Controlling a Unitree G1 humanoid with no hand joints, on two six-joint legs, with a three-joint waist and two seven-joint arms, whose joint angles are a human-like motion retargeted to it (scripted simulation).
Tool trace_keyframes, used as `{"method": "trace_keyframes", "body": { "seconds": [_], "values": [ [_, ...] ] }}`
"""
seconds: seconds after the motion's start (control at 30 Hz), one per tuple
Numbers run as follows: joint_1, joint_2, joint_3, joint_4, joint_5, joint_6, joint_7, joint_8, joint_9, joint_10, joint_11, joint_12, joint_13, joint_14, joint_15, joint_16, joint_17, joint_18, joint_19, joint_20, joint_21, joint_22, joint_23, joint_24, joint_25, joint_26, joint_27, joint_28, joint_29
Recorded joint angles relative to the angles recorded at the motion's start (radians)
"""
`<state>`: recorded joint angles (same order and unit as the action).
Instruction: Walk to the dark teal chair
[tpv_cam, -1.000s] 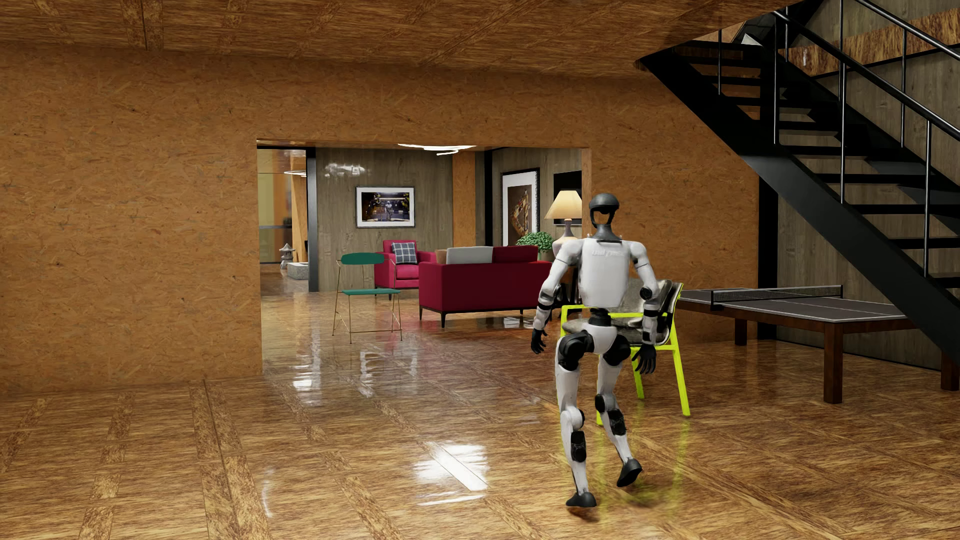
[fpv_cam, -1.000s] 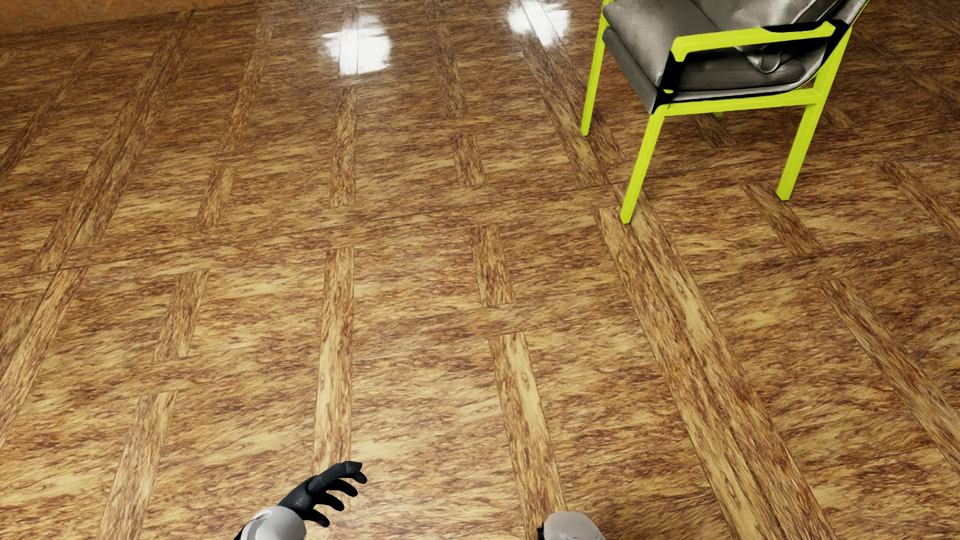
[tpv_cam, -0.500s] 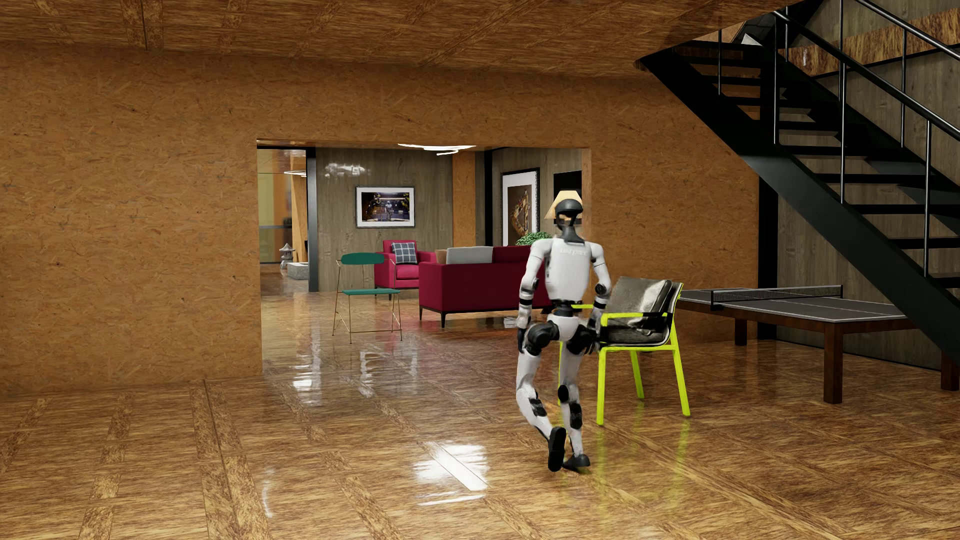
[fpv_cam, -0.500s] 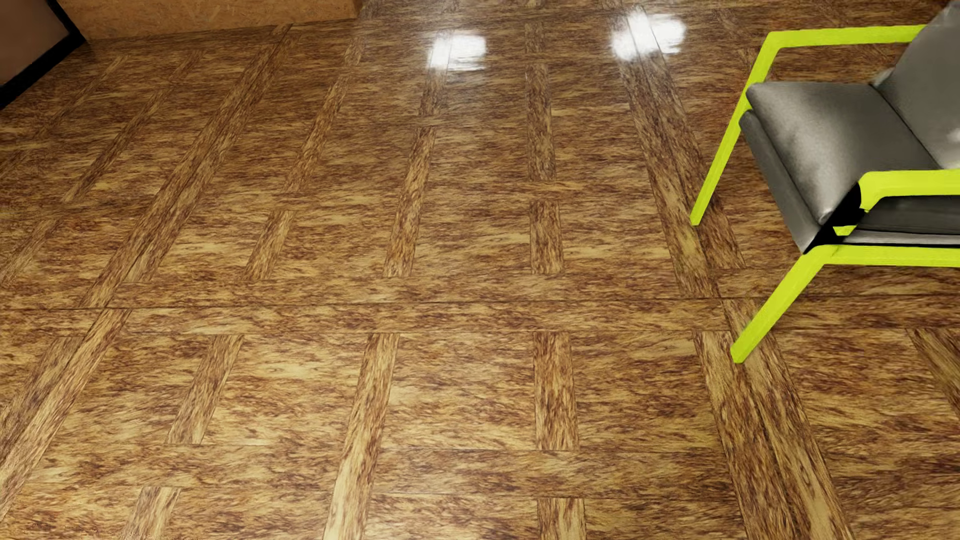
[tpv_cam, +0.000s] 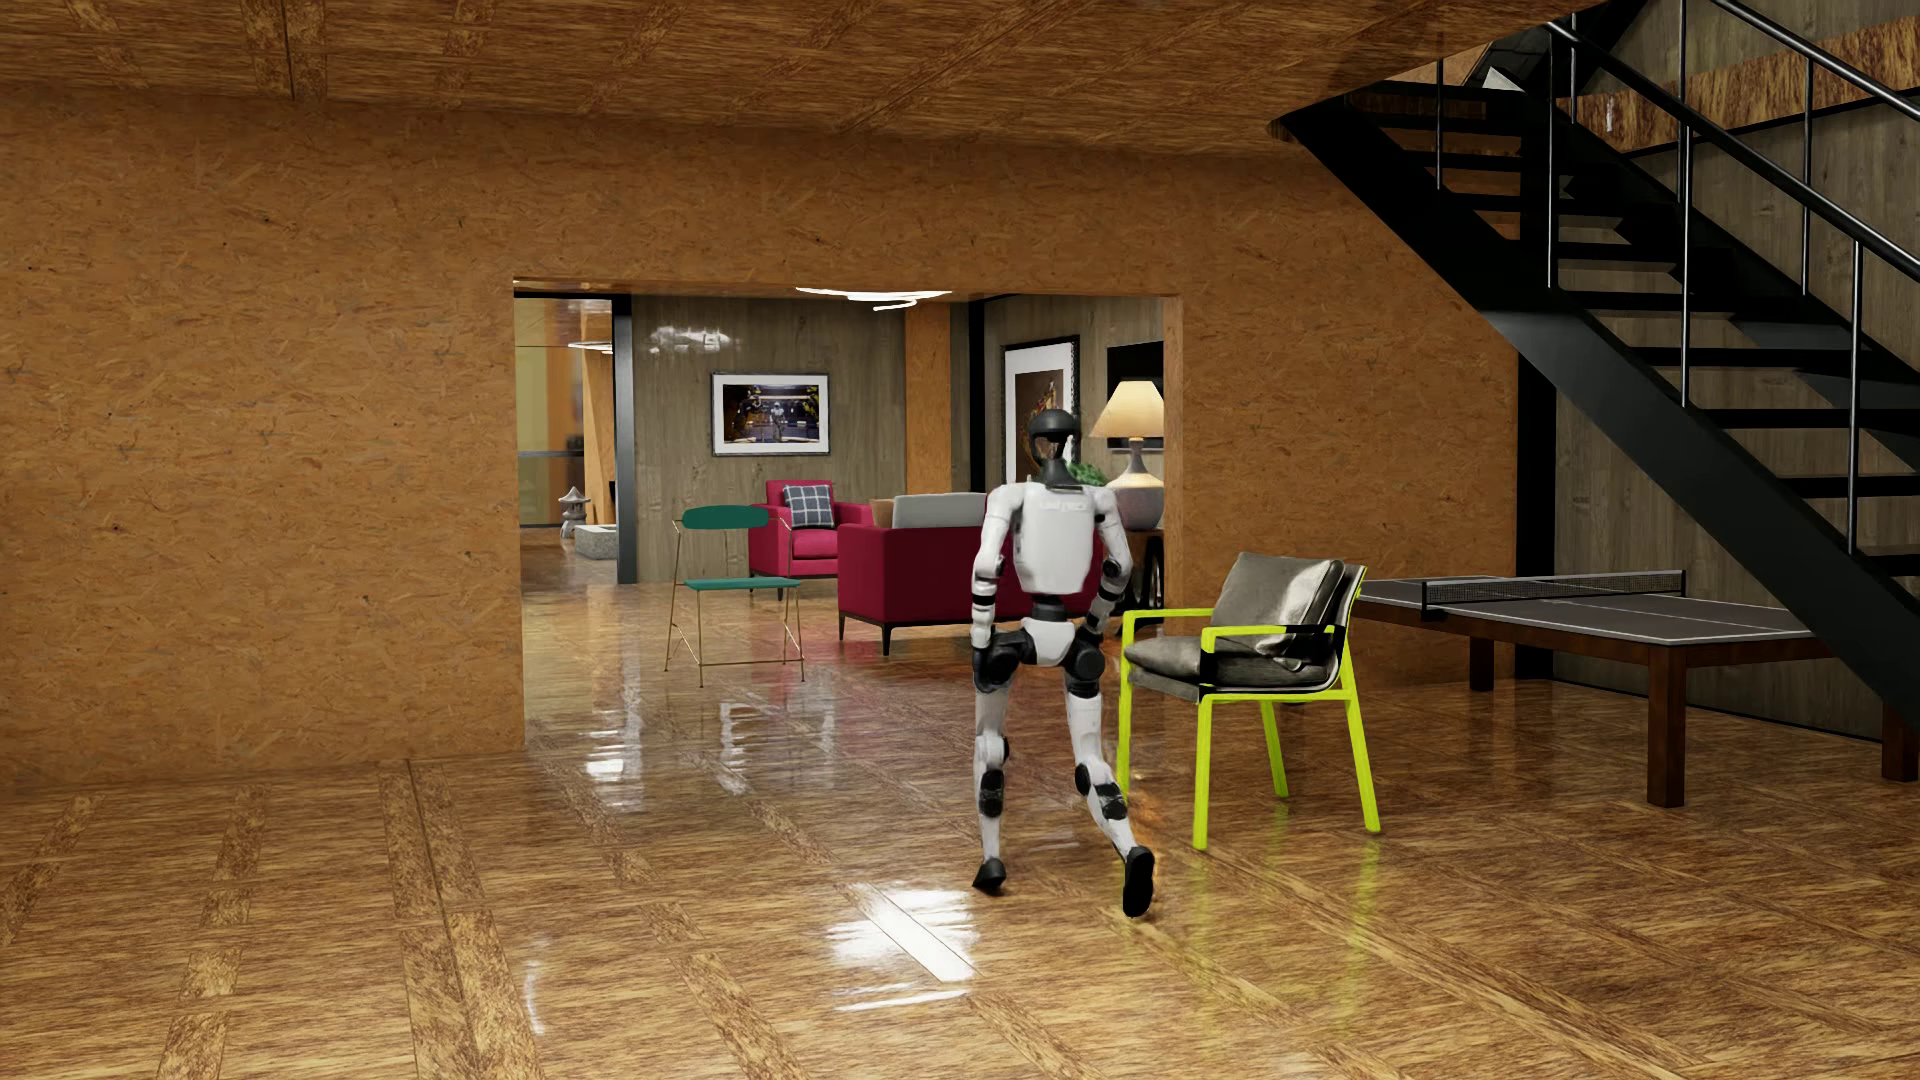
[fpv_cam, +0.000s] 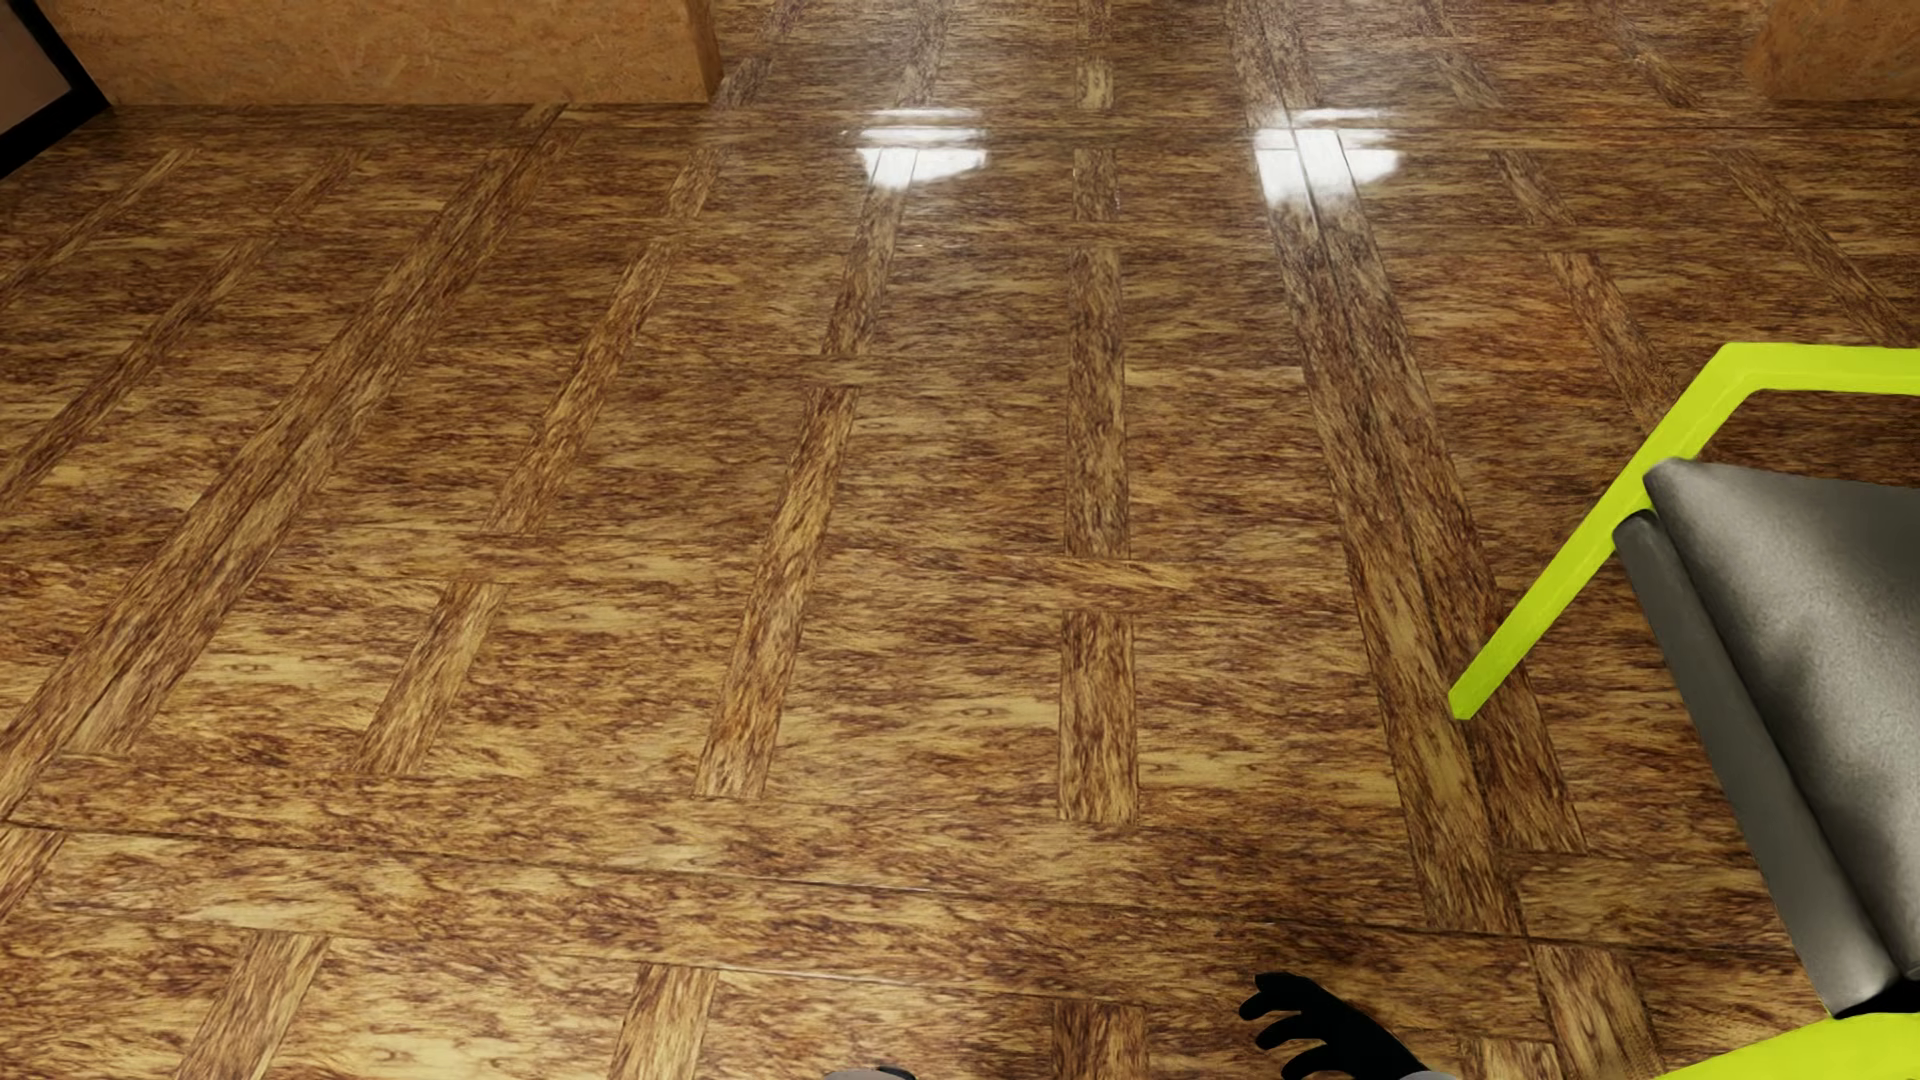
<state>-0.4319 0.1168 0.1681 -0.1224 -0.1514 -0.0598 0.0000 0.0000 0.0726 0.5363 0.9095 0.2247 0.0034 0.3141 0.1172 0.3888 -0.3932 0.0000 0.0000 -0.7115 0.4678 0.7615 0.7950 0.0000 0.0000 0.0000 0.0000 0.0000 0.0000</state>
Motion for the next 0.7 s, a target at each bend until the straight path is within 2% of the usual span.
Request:
{"method": "trace_keyframes", "body": {
  "seconds": [0.03,0.07,0.13,0.17,0.27,0.33,0.37,0.4,0.43,0.47,0.5,0.57,0.63,0.67,0.7],
  "values": [
    [0.056,-0.105,-0.014,-0.020,-0.022,-0.007,0.000,0.000,0.003,0.007,0.190,-0.034,0.024,-0.053,0.075,0.012,0.012,0.000,0.000,0.019,0.060,-0.001,0.068,0.000,0.000,0.000,0.000,0.000,0.000],
    [0.118,-0.205,-0.048,-0.031,-0.039,-0.014,0.000,0.000,0.005,-0.008,0.358,-0.070,0.032,-0.118,0.036,0.023,0.023,0.000,0.000,0.050,0.122,-0.008,0.136,0.000,0.000,0.000,0.000,0.000,0.000],
    [0.246,-0.369,-0.146,-0.030,-0.041,0.000,0.000,0.000,0.008,-0.040,0.560,-0.135,0.068,-0.247,-0.215,0.044,0.031,0.000,0.000,0.117,0.191,-0.001,0.219,0.000,0.000,0.000,0.000,0.000,0.000],
    [0.318,-0.447,-0.200,-0.023,-0.037,0.011,0.000,0.000,0.008,-0.067,0.577,-0.166,0.099,-0.320,-0.261,0.056,0.029,0.000,0.000,0.149,0.190,0.000,0.241,0.000,0.000,0.000,0.000,0.000,0.000],
    [0.499,-0.612,-0.343,0.019,-0.014,0.042,0.000,0.000,0.006,-0.109,0.319,-0.231,0.201,-0.504,-0.193,0.117,0.007,0.000,0.000,0.236,0.148,-0.068,0.230,0.000,0.000,0.000,0.000,0.000,0.000],
    [0.567,-0.665,-0.377,0.035,0.002,0.056,0.000,0.000,-0.006,-0.116,-0.032,-0.274,0.245,-0.578,-0.117,0.153,-0.008,0.000,0.000,0.278,0.150,-0.127,0.213,0.000,0.000,0.000,0.000,0.000,0.000],
    [0.595,-0.665,-0.377,0.037,0.011,0.057,0.000,0.000,-0.016,-0.109,-0.238,-0.292,0.254,-0.608,-0.112,0.162,-0.010,0.000,0.000,0.300,0.162,-0.148,0.218,0.000,0.000,0.000,0.000,0.000,0.000],
    [0.618,-0.643,-0.377,0.043,0.019,0.057,0.000,0.000,-0.026,-0.104,-0.354,-0.304,0.258,-0.620,-0.053,0.163,-0.010,0.000,0.000,0.319,0.174,-0.160,0.229,0.000,0.000,0.000,0.000,0.000,0.000],
    [0.640,-0.608,-0.384,0.054,0.014,0.056,0.000,0.000,-0.032,-0.105,-0.718,-0.309,0.260,-0.606,0.044,0.159,-0.007,0.000,0.000,0.330,0.190,-0.163,0.245,0.000,0.000,0.000,0.000,0.000,0.000],
    [0.665,-0.629,-0.384,0.060,0.010,0.052,0.000,0.000,-0.031,-0.107,-0.774,-0.305,0.255,-0.567,0.032,0.148,-0.001,0.000,0.000,0.337,0.208,-0.161,0.267,0.000,0.000,0.000,0.000,0.000,0.000],
    [0.678,-0.667,-0.376,0.077,0.035,0.059,0.000,0.000,-0.035,-0.088,-0.405,-0.284,0.242,-0.504,-0.074,0.130,0.003,0.000,0.000,0.343,0.226,-0.153,0.288,0.000,0.000,0.000,0.000,0.000,0.000],
    [0.674,-0.689,-0.380,0.121,0.042,0.075,0.000,0.000,-0.037,0.037,-0.226,-0.207,0.224,-0.262,-0.062,0.080,0.018,0.000,0.000,0.319,0.238,-0.093,0.306,0.000,0.000,0.000,0.000,0.000,0.000],
    [0.491,-0.621,-0.347,0.144,0.077,0.078,0.000,0.000,-0.025,0.422,-0.141,-0.134,0.194,-0.016,-0.172,0.042,0.020,0.000,0.000,0.226,0.196,-0.012,0.266,0.000,0.000,0.000,0.000,0.000,0.000],
    [0.393,-0.538,-0.314,0.146,0.090,0.078,0.000,0.000,-0.009,0.626,-0.157,-0.112,0.175,0.023,-0.212,0.029,0.017,0.000,0.000,0.164,0.165,0.015,0.225,0.000,0.000,0.000,0.000,0.000,0.000],
    [0.297,-0.476,-0.269,0.130,0.097,0.069,0.000,0.000,-0.001,0.784,-0.169,-0.081,0.156,-0.003,-0.234,0.017,0.011,0.000,0.000,0.120,0.126,0.020,0.177,0.000,0.000,0.000,0.000,0.000,0.000]
  ]
}}
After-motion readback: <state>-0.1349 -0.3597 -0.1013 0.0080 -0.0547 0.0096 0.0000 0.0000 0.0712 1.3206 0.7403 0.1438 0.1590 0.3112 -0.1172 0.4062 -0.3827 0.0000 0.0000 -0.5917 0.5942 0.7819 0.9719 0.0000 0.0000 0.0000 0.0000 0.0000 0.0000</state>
